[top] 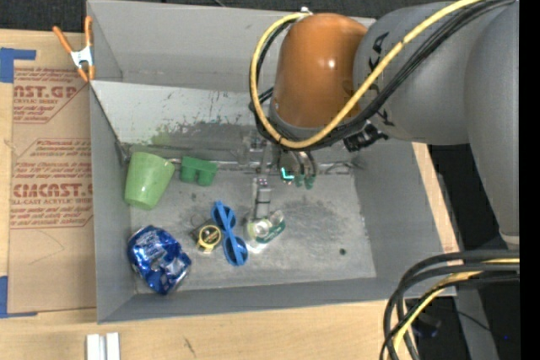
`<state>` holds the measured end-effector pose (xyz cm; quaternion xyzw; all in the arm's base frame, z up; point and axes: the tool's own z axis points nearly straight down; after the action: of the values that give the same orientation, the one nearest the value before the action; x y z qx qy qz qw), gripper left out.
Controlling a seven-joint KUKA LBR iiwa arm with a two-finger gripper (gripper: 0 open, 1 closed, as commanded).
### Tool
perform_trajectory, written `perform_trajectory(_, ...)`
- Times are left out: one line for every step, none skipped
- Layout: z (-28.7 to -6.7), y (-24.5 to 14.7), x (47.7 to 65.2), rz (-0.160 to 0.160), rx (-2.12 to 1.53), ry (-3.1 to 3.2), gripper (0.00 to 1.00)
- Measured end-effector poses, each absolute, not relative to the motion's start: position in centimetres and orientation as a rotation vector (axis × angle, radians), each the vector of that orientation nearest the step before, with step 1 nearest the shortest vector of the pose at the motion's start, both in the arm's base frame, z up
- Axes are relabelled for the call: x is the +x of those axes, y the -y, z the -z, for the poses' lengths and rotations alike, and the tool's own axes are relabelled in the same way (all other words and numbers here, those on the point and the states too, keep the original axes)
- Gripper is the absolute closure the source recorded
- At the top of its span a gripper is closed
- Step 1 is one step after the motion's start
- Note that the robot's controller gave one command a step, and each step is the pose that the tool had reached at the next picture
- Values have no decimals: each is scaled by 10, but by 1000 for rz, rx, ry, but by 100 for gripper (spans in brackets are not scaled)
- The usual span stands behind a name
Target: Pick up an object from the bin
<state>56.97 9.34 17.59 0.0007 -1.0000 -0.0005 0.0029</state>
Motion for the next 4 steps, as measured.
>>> perform_trajectory(-77, -120, 545, 0, -204, 3128, 0)
perform_trajectory(-81, -119, 547, 2, -206, 3134, 100)
perform_trajectory(-70, -153, 570, 2, -184, 3138, 100)
perform_trajectory(-111, -133, 556, 1, -896, 3013, 100)
